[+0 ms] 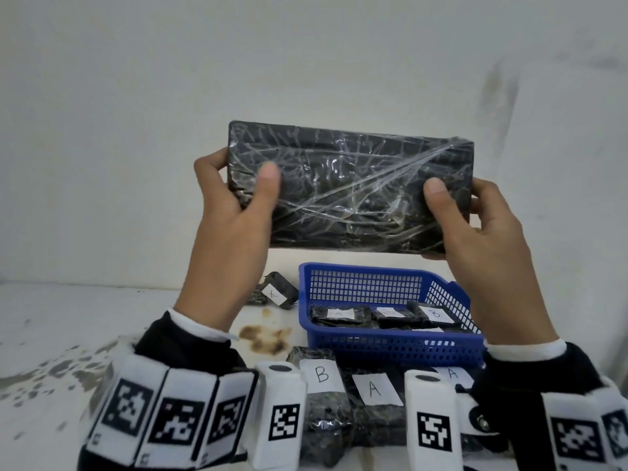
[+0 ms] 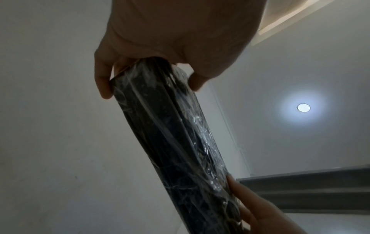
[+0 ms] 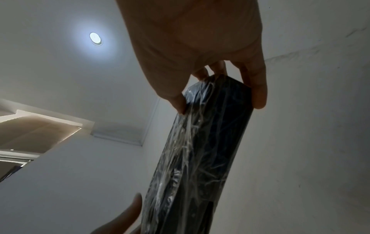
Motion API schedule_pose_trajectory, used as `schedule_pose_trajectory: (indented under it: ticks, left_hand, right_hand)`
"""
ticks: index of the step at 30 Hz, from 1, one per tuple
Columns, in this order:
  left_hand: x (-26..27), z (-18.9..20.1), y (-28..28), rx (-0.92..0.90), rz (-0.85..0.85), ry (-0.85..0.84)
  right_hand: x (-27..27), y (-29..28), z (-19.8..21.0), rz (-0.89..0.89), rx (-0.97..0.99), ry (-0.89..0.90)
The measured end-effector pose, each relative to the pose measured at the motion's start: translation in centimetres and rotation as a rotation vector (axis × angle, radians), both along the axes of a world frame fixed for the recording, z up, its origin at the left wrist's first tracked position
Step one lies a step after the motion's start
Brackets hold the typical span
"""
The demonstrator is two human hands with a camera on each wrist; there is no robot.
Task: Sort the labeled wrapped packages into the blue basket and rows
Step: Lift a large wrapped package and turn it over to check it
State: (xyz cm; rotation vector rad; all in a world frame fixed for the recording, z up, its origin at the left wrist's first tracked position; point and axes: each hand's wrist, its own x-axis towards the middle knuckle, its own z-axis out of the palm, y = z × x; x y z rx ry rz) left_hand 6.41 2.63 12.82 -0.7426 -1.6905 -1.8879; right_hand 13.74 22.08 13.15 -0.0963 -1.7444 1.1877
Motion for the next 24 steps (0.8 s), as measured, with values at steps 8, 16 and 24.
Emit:
schedule_pose_trajectory:
  ticks: [8,16,24]
  left_hand:
    - [0.9,-0.9,1.2,-0.210,0.181,0.011]
    - [0.7,-0.9,1.5,-0.159,0.237,-0.010]
    - [0.5,-1.4,1.7,-0.159,0.284,0.027]
  right_hand:
    - [0.5,-0.4,0.1,-0.083,0.124,-0.076]
    - [0.2,-1.3,-0.3,-0.109,0.147,-0.150]
    - [-0.1,-2.5,-0.7,-0.140,0.117,-0.140]
